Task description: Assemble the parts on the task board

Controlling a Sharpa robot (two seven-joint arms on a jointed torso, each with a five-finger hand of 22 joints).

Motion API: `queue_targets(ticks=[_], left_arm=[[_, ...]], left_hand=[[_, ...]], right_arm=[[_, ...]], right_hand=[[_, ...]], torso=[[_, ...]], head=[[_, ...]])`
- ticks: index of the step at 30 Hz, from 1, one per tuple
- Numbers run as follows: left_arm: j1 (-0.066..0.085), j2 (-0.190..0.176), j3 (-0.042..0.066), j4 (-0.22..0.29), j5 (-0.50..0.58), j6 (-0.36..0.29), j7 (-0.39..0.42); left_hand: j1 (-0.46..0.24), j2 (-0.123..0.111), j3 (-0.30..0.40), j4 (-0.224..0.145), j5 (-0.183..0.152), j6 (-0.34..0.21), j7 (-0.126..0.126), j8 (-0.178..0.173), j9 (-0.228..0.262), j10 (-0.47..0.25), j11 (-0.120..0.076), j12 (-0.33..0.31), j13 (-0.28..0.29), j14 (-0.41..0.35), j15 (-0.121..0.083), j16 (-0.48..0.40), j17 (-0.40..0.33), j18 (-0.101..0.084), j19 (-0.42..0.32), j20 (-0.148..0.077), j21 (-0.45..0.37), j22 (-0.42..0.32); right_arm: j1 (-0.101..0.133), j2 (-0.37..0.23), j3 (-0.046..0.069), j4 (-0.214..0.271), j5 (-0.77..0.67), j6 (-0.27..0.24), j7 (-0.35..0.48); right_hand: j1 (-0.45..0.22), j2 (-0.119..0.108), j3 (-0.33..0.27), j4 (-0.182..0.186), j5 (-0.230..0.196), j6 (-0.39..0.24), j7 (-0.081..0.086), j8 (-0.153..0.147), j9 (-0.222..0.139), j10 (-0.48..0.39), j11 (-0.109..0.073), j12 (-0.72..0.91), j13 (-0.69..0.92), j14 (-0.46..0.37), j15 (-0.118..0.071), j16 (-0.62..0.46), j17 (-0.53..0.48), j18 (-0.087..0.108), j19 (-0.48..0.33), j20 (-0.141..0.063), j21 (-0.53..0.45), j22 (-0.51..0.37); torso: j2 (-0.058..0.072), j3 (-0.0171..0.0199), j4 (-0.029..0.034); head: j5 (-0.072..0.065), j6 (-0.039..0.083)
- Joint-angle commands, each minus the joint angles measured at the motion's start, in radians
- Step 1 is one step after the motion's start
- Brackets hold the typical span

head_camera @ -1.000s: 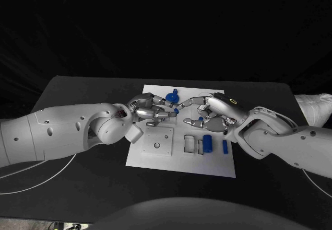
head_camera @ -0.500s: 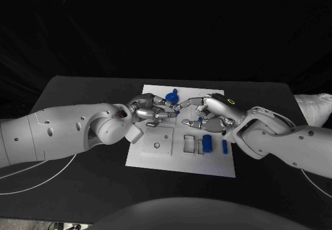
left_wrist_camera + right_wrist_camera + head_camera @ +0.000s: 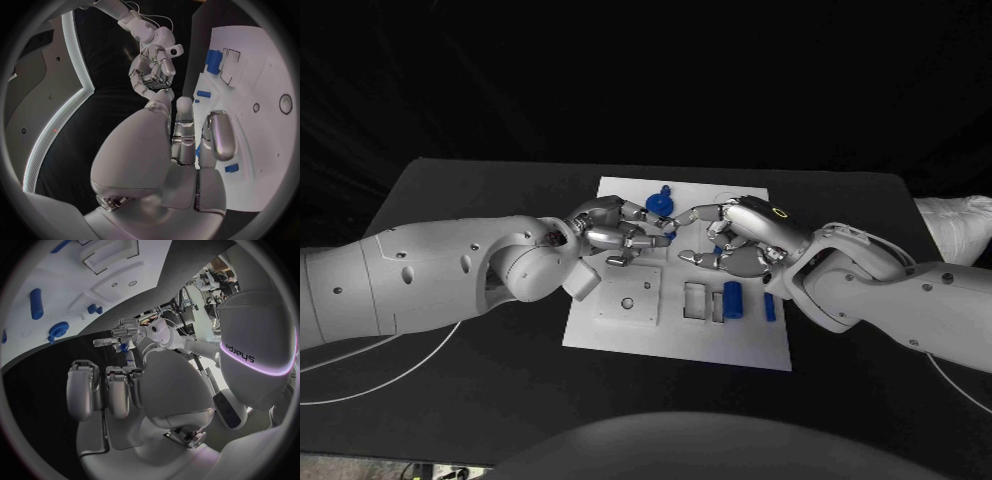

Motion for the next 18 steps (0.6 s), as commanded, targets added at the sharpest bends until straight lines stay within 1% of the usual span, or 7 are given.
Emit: queue_targets(ticks=[1,6,13,18], left_arm=[[0.001,0.004,0.001,0.004,0.006,0.028,0.007],[0.001,0.005,0.001,0.003,0.006,0.029,0.007],[0.0,0.006,0.001,0.002,0.006,0.031,0.006],[0.0,0.007,0.001,0.001,0.006,0.034,0.006]], left_hand=[[0.002,0.008,-0.004,-0.001,0.005,-0.001,0.006,0.005,0.002,-0.004,0.006,0.007,-0.002,-0.009,0.001,-0.003,-0.002,0.007,-0.007,-0.001,-0.005,0.182],[0.002,0.008,-0.004,-0.001,0.005,-0.001,0.006,0.005,0.002,-0.004,0.006,0.007,-0.002,-0.009,0.001,-0.003,-0.002,0.007,-0.007,-0.001,-0.005,0.182],[0.005,0.007,-0.007,-0.003,0.005,-0.002,0.006,0.005,0.003,-0.004,0.006,0.008,-0.002,-0.01,0.001,-0.003,-0.002,0.008,-0.008,0.0,-0.006,0.182],[0.005,0.006,-0.008,-0.003,0.005,-0.003,0.007,0.005,0.003,-0.004,0.007,0.008,-0.003,-0.01,0.001,-0.003,-0.003,0.007,-0.008,0.0,-0.006,0.182]], right_arm=[[-0.002,0.0,-0.001,-0.002,-0.013,0.04,-0.033],[-0.002,0.0,-0.001,-0.002,-0.017,0.057,-0.047],[-0.002,0.0,-0.001,-0.002,-0.02,0.076,-0.061],[-0.002,0.0,-0.001,-0.002,-0.023,0.084,-0.067]], right_hand=[[0.001,0.0,0.006,0.0,0.003,0.005,-0.001,-0.006,0.001,0.104,0.003,0.003,0.263,0.106,-0.002,0.003,0.263,-0.009,0.001,0.003,-0.003,0.204],[0.001,-0.001,0.007,-0.001,0.004,0.007,0.002,-0.008,0.002,0.104,0.004,0.003,0.263,0.106,-0.001,0.003,0.263,-0.009,0.0,0.004,-0.005,0.204],[0.001,-0.001,0.008,-0.002,0.006,0.015,0.007,-0.012,0.004,0.104,0.008,0.003,0.263,0.106,0.002,0.003,0.263,-0.009,-0.001,0.006,-0.006,0.203],[0.0,-0.001,0.009,-0.002,0.006,0.019,0.009,-0.013,0.005,0.104,0.01,0.003,0.263,0.106,0.003,0.003,0.263,-0.008,-0.002,0.007,-0.007,0.203]], torso=[[0.0,0.0,0.0001],[0.0,0.0003,0.0003],[0.0,0.0002,-0.0013],[0.0,-0.0003,-0.0006]], head=[[0.001,0.0],[0.002,0.0],[0.002,0.0],[0.001,0.0]])
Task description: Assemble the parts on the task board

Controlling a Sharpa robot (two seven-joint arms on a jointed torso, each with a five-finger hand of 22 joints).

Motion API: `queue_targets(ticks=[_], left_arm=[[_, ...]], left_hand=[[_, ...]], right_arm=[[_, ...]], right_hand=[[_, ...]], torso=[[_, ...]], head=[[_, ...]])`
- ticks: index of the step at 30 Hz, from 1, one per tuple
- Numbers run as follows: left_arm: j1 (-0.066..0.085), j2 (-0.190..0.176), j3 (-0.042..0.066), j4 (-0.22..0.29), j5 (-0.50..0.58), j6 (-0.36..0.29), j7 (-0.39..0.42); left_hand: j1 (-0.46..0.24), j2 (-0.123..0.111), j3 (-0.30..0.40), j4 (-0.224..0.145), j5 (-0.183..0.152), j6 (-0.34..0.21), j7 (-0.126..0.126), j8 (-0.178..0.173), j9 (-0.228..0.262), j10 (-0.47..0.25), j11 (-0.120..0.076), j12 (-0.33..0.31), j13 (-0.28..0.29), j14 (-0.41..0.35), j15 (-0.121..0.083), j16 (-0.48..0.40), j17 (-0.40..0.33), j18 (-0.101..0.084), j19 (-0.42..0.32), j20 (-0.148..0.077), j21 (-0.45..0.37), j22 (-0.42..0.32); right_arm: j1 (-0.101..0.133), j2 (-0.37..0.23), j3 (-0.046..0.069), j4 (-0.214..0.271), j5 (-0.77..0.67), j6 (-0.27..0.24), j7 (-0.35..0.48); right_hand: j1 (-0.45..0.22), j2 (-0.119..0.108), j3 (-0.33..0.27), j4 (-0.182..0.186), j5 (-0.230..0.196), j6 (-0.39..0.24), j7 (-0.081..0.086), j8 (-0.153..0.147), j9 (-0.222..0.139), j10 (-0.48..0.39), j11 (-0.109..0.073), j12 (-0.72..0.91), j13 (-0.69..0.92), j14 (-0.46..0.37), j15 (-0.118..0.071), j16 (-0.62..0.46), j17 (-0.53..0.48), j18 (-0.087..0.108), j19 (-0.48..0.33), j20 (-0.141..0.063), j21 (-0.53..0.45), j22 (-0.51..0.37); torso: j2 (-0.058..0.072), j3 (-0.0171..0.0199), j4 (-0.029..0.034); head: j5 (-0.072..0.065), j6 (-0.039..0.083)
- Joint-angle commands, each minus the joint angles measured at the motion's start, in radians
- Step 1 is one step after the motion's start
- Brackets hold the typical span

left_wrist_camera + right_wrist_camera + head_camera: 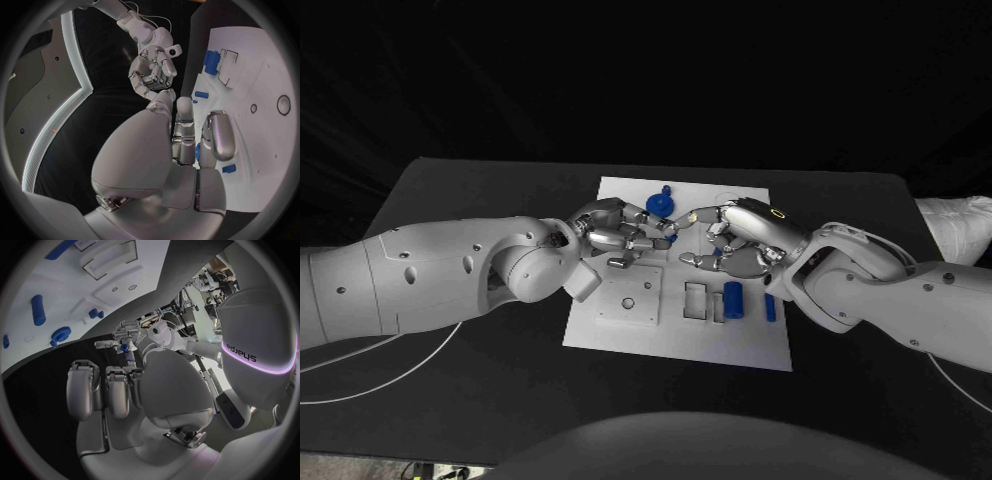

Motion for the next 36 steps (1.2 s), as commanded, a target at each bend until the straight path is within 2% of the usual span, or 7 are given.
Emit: queue_targets(ticks=[1,36], left_arm=[[0.002,0.004,0.003,0.004,0.007,0.035,0.019],[0.002,0.009,0.003,-0.003,0.006,0.048,0.018]], left_hand=[[0.005,0.007,-0.005,0.0,0.005,0.001,0.003,0.003,0.001,-0.002,0.004,0.004,-0.002,-0.007,-0.002,-0.003,-0.001,0.008,-0.008,0.0,-0.006,0.182],[0.004,0.009,-0.019,0.0,-0.003,0.005,0.006,0.006,0.005,0.004,0.008,0.013,-0.003,-0.006,0.0,-0.002,0.0,0.007,-0.007,0.001,-0.004,0.182]], right_arm=[[-0.003,-0.001,-0.003,-0.004,-0.018,0.045,-0.036],[-0.003,0.001,-0.003,-0.014,-0.02,0.07,-0.058]], right_hand=[[0.0,0.0,0.006,0.0,0.006,0.011,0.003,-0.008,0.003,0.106,0.009,0.003,0.263,0.106,0.004,0.003,0.263,-0.008,-0.002,0.007,-0.003,0.203],[0.005,0.0,0.011,-0.007,0.001,0.025,0.009,-0.018,0.008,0.106,0.014,0.003,0.263,0.106,0.01,0.003,0.263,-0.007,-0.007,0.012,-0.01,0.2]], torso=[[0.0,-0.0005,-0.0004],[0.0,-0.0005,0.0001]], head=[[-0.001,0.0],[0.002,0.0]])
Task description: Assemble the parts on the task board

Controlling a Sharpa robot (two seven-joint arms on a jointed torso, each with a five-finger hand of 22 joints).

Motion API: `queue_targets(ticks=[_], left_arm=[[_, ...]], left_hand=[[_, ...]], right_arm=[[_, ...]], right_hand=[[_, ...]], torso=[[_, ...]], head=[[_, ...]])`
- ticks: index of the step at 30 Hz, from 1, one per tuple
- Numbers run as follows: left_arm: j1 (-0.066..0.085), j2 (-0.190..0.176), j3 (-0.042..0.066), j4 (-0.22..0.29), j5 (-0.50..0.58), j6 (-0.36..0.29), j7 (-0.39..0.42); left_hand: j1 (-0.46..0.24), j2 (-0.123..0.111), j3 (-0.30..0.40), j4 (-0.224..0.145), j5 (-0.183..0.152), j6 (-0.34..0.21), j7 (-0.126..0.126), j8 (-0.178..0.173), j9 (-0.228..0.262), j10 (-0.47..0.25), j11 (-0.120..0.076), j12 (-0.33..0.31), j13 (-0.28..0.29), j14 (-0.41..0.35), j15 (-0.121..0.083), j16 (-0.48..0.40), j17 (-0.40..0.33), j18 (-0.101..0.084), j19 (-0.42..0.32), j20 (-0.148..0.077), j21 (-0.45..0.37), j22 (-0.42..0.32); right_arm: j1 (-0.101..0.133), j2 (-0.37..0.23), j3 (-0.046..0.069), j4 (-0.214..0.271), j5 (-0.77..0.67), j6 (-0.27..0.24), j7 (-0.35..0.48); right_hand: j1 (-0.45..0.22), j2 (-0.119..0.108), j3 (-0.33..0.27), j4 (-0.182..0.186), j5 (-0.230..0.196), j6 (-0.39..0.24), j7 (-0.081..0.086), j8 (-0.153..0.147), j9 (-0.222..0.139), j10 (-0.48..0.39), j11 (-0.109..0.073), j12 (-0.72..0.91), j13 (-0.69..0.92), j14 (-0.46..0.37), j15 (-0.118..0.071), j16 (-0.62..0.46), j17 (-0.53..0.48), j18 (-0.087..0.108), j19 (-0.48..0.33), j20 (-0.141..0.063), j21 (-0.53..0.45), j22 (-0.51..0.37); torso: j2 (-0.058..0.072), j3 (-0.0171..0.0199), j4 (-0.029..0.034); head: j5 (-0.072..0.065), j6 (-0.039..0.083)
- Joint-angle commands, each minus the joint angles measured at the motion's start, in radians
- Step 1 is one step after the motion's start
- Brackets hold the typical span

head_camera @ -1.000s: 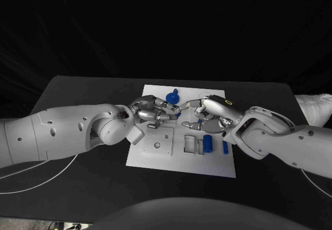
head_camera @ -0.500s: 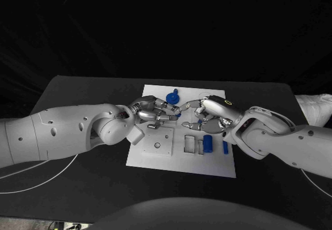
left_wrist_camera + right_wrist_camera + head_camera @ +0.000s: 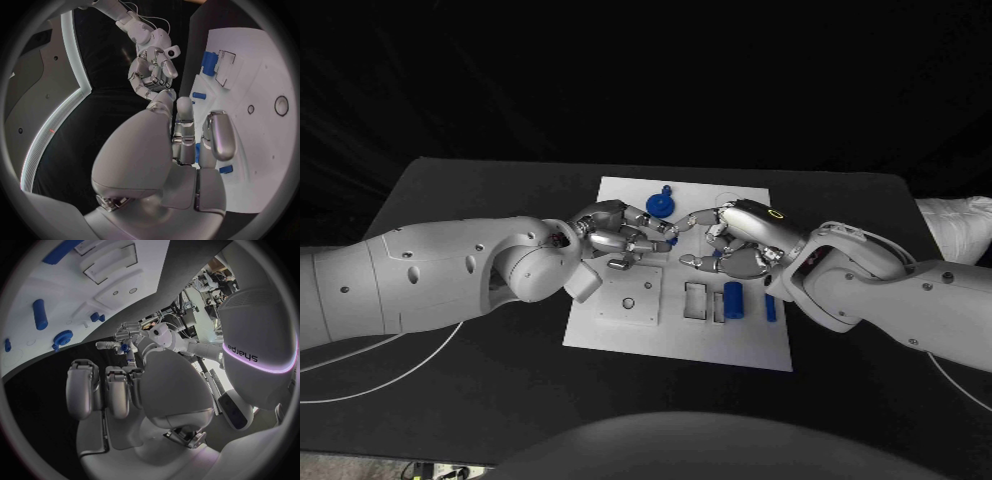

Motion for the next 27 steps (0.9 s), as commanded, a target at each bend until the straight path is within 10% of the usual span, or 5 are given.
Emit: queue_targets(ticks=[1,27], left_arm=[[0.003,0.003,0.004,0.005,0.006,0.038,0.033],[0.002,0.005,0.004,0.002,0.006,0.031,0.046]], left_hand=[[0.005,0.01,-0.008,-0.001,-0.004,0.008,-0.001,0.006,0.001,0.003,0.004,0.005,-0.001,-0.006,0.0,-0.002,0.001,0.007,-0.007,0.001,-0.005,0.182],[0.006,0.022,-0.03,0.002,-0.032,0.017,0.001,0.014,0.01,0.021,0.006,0.022,-0.004,-0.006,0.002,0.0,-0.001,0.007,-0.007,0.004,-0.005,0.182]], right_arm=[[-0.004,-0.002,-0.004,-0.009,-0.014,0.043,-0.041],[-0.004,-0.003,-0.004,-0.009,-0.015,0.073,-0.056]], right_hand=[[0.005,0.0,0.006,-0.002,0.001,0.003,0.001,-0.008,0.001,0.105,0.01,0.003,0.263,0.102,0.006,0.003,0.263,-0.006,-0.001,0.005,-0.006,0.2],[0.009,0.001,0.009,-0.007,-0.005,0.01,0.003,-0.015,0.004,0.105,0.013,0.003,0.263,0.102,0.009,0.003,0.263,-0.004,-0.007,0.008,-0.014,0.198]], torso=[[0.0,0.0001,0.0004],[0.0,0.0004,-0.0004]], head=[[0.0,0.0],[0.001,0.0]])
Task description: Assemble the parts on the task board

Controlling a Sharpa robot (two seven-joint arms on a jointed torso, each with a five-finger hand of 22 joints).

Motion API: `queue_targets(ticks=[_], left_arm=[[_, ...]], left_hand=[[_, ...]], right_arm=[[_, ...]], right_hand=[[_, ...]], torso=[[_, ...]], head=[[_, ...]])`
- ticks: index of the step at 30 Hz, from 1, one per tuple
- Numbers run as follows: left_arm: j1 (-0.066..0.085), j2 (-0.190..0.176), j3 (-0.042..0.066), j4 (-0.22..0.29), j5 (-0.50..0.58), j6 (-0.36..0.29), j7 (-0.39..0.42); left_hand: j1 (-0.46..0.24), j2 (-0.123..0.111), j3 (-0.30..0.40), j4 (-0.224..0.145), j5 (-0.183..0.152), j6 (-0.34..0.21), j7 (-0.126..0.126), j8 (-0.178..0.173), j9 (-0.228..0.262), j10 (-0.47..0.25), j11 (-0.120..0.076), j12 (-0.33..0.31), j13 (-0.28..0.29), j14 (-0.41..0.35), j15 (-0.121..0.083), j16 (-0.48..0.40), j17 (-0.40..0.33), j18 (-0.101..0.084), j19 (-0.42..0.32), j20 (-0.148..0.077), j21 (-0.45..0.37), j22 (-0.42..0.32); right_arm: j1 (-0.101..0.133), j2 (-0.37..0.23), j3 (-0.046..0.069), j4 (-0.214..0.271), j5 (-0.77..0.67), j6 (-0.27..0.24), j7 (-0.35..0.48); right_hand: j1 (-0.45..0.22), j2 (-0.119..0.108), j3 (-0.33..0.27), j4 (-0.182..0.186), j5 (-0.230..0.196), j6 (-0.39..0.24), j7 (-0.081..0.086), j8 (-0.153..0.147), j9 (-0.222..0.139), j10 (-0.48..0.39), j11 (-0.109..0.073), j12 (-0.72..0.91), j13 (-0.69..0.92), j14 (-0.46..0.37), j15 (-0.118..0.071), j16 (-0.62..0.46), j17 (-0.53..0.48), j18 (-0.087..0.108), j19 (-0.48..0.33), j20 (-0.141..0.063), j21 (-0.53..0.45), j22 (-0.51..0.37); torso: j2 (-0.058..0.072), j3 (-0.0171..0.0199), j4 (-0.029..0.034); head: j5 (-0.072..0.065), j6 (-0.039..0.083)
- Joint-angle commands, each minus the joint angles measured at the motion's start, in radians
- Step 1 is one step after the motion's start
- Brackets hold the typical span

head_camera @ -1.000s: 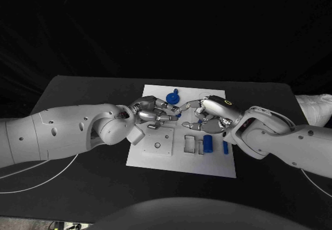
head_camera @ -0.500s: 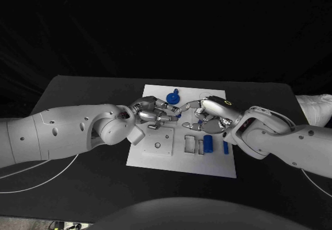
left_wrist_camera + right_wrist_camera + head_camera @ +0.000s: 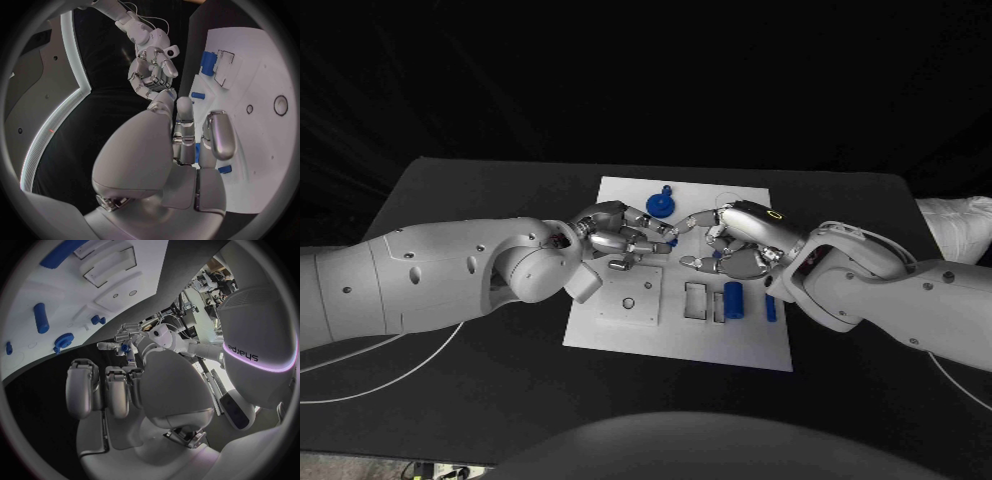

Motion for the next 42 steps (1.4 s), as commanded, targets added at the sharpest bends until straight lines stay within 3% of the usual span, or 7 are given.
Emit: queue_targets(ticks=[1,7,17,23,29,31,42], left_arm=[[0.005,0.003,0.005,0.006,0.007,0.03,0.047],[0.005,0.003,0.005,0.005,0.005,0.016,0.057],[0.005,0.002,0.005,0.001,-0.022,-0.032,0.063],[0.005,0.002,0.005,-0.002,-0.051,-0.053,0.065],[0.005,0.003,0.005,-0.004,-0.058,-0.065,0.066],[0.005,0.002,0.005,-0.003,-0.061,-0.073,0.069],[0.009,-0.024,0.006,0.005,-0.095,-0.123,0.072]], left_hand=[[-0.003,0.013,-0.009,0.002,-0.006,0.01,0.0,0.005,0.009,0.01,0.002,0.007,-0.002,-0.006,0.002,0.0,0.0,0.007,-0.004,0.001,-0.005,0.182],[0.002,0.021,-0.012,0.002,-0.008,0.015,0.0,0.008,0.012,0.019,0.002,0.013,-0.003,-0.004,0.002,0.001,0.002,0.007,-0.003,0.001,-0.003,0.183],[0.009,0.025,-0.016,0.001,0.009,0.016,0.003,0.011,0.016,0.03,0.004,0.019,-0.006,-0.001,0.002,0.004,0.006,0.006,0.0,0.001,0.001,0.184],[0.011,0.025,-0.017,0.001,0.014,0.016,0.003,0.011,0.017,0.035,0.005,0.021,-0.006,0.001,0.003,0.005,0.008,0.006,0.001,0.001,0.003,0.184],[0.013,0.025,-0.018,0.001,0.017,0.016,0.004,0.012,0.018,0.038,0.006,0.022,-0.007,0.0,0.003,0.004,0.006,0.006,0.001,0.001,0.002,0.184],[0.014,0.025,-0.019,0.001,0.021,0.016,0.005,0.012,0.018,0.041,0.007,0.023,-0.008,0.0,0.003,0.004,0.005,0.007,0.0,0.002,0.0,0.183],[0.024,0.026,-0.018,-0.001,0.034,0.016,0.009,0.013,0.02,0.052,0.012,0.026,-0.011,0.003,0.005,0.003,0.004,0.007,0.0,0.002,0.0,0.183]], right_arm=[[-0.005,-0.003,-0.005,-0.009,-0.014,0.049,-0.045],[-0.005,-0.005,-0.005,-0.01,-0.014,0.035,-0.032],[-0.003,-0.026,-0.005,0.003,-0.004,-0.033,0.027],[0.013,-0.049,-0.005,0.022,0.004,-0.059,0.046],[0.036,-0.075,-0.005,0.039,0.016,-0.07,0.055],[0.041,-0.085,-0.005,0.044,0.023,-0.074,0.058],[0.05,-0.124,-0.005,0.047,0.068,-0.061,0.057]], right_hand=[[0.009,0.001,0.003,-0.002,-0.005,0.007,0.004,-0.003,0.002,0.106,0.006,0.003,0.263,0.106,0.005,0.003,0.263,-0.004,-0.003,0.004,-0.006,0.197],[0.01,0.0,0.004,-0.004,-0.006,0.004,0.004,-0.009,0.002,0.106,0.007,0.003,0.263,0.106,0.006,0.003,0.263,-0.003,-0.006,0.005,-0.009,0.196],[0.01,-0.007,0.008,-0.01,-0.005,-0.019,-0.004,-0.048,-0.001,0.106,0.005,0.003,0.263,0.106,0.006,0.003,0.263,-0.001,-0.011,0.008,-0.016,0.194],[0.012,-0.009,0.011,-0.013,-0.006,-0.029,-0.013,-0.066,-0.002,0.106,0.0,0.003,0.263,0.106,0.004,0.003,0.263,-0.001,-0.011,0.007,-0.017,0.194],[0.015,-0.01,0.013,-0.015,-0.005,-0.031,-0.016,-0.071,-0.002,0.106,-0.002,0.003,0.263,0.106,0.003,0.003,0.263,-0.001,-0.011,0.007,-0.017,0.194],[0.021,-0.01,0.016,-0.02,-0.003,-0.046,-0.026,-0.087,-0.005,0.106,-0.006,0.003,0.263,0.106,-0.001,0.003,0.263,-0.001,-0.01,0.004,-0.016,0.194],[0.02,-0.007,0.018,-0.018,-0.003,-0.043,-0.024,-0.089,-0.003,0.106,-0.007,0.003,0.263,0.106,-0.002,0.003,0.263,-0.002,-0.008,0.003,-0.013,0.195]], torso=[[0.0,-0.0001,-0.0002],[-0.001,-0.0002,-0.0006],[-0.001,0.0006,-0.0001],[-0.001,-0.0002,-0.0019],[0.0,0.0003,-0.0003],[0.0,0.0007,-0.0007],[0.0,0.0023,-0.0052]], head=[[0.0,0.0],[0.002,0.0],[0.006,0.0],[0.006,0.0],[0.005,0.0],[0.005,0.0],[0.009,0.0]])
